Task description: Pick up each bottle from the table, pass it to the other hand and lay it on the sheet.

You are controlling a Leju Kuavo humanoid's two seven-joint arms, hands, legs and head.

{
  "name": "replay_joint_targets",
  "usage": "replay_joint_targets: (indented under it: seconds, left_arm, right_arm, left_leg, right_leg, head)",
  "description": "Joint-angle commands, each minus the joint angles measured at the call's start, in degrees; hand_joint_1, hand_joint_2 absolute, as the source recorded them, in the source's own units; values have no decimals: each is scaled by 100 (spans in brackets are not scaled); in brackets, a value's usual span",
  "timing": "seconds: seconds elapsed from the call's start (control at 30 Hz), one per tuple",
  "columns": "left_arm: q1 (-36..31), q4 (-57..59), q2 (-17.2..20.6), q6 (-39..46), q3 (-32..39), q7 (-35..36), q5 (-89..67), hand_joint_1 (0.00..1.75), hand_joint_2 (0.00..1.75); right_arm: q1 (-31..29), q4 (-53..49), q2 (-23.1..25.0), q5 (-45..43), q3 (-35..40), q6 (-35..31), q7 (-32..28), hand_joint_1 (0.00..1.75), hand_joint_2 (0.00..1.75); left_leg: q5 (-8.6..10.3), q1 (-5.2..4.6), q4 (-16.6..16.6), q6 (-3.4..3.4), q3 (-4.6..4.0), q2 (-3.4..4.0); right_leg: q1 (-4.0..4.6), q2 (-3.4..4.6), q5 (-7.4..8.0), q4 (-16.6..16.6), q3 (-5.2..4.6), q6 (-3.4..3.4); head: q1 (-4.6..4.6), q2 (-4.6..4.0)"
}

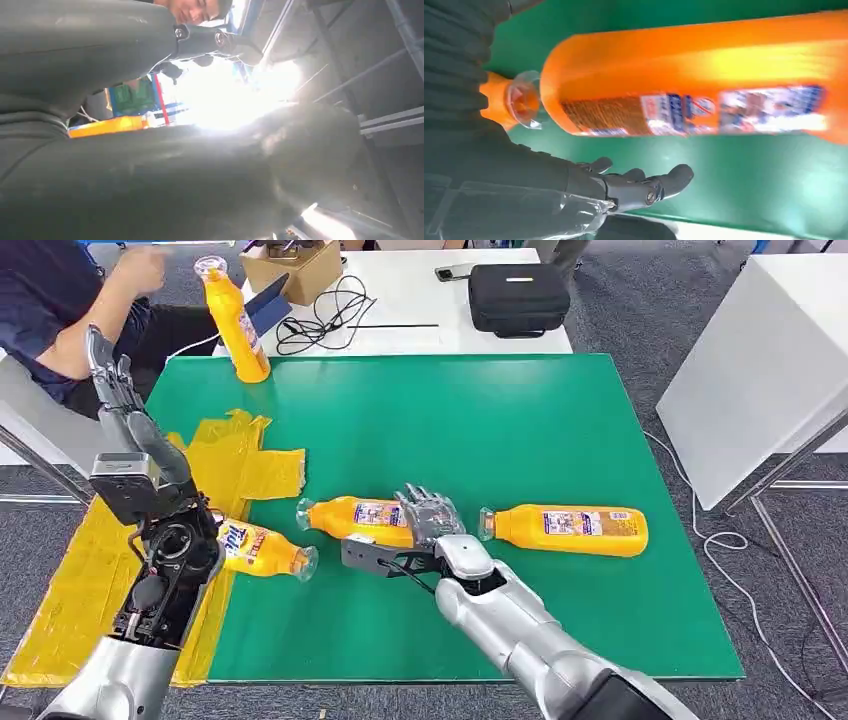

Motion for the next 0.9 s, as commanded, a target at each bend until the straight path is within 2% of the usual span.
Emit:
replay_joint_targets:
  seconds: [0.03,0.17,0.2,0.4,0.43,0.47,0.73,0.9]
  left_arm:
    - [-376,613,-210,-29,-145,24,2,0,0]
    - [-359,618,-230,-56,-82,23,26,0,0]
    - [-359,615,-232,-56,-76,22,28,0,0]
    - [-387,598,-251,-67,-50,23,51,0,0]
    - [-394,591,-263,-72,-57,23,50,0,0]
    - [-407,579,-297,-95,-58,24,58,0,0]
    - [-416,549,-337,-122,-90,29,55,0,0]
    - [-219,337,-304,-65,28,0,89,0,0]
  right_arm:
    - [-478,1038,-92,347,266,-142,241,0,175]
    - [-474,1164,-74,406,135,-10,281,0,175]
    - [-471,1176,-69,415,131,3,280,0,175]
    - [-443,1322,-24,409,88,161,275,0,175]
    - [-432,1350,-12,404,81,181,270,0,175]
    - [-453,1468,36,415,67,277,268,0,175]
    - [-478,1592,127,431,43,368,237,0,175]
    - [-534,1605,274,496,-1,176,260,0,175]
  left_leg:
    - [-2,0,3,2,11,-15]
    - [1,-2,-1,1,5,-13]
    - [-9,4,6,2,22,-16]
    - [-1,-1,0,1,6,-7]
    - [-13,4,6,2,23,-8]
    - [-2,-1,1,2,7,-9]
    - [0,-1,1,1,6,-11]
    - [-8,3,1,0,22,0]
  right_leg:
    - [0,-24,-6,-1,19,12]
    - [-2,-18,-4,-1,9,8]
    - [4,-30,-12,-5,34,18]
    - [-1,-12,-4,-1,9,7]
    - [4,-21,-13,-3,32,17]
    - [-1,-16,-5,0,11,9]
    - [-1,-18,-4,-1,12,8]
    - [3,-11,-8,-4,27,12]
  head:
    - [0,0]
    - [0,0]
    - [0,0]
    - [0,0]
    - [0,0]
    - [-2,0]
    - [0,0]
    - [0,0]
